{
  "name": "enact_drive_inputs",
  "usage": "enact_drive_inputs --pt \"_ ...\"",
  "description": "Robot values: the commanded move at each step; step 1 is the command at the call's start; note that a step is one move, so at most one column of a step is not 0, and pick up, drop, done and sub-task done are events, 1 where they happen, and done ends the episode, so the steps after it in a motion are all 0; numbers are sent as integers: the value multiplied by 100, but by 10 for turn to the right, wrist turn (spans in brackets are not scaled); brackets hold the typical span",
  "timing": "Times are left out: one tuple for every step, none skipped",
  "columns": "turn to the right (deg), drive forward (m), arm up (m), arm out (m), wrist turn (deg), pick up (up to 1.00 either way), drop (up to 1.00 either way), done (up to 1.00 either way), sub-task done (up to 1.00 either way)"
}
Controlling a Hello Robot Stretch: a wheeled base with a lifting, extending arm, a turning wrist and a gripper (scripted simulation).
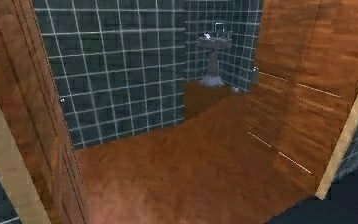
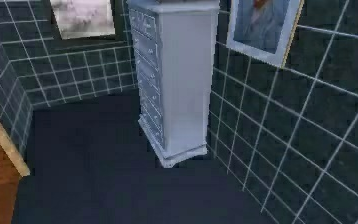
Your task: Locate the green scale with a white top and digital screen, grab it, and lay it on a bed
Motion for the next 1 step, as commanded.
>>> enact_drive_inputs --pt "0 45 0 0 0 0 0 0 0"
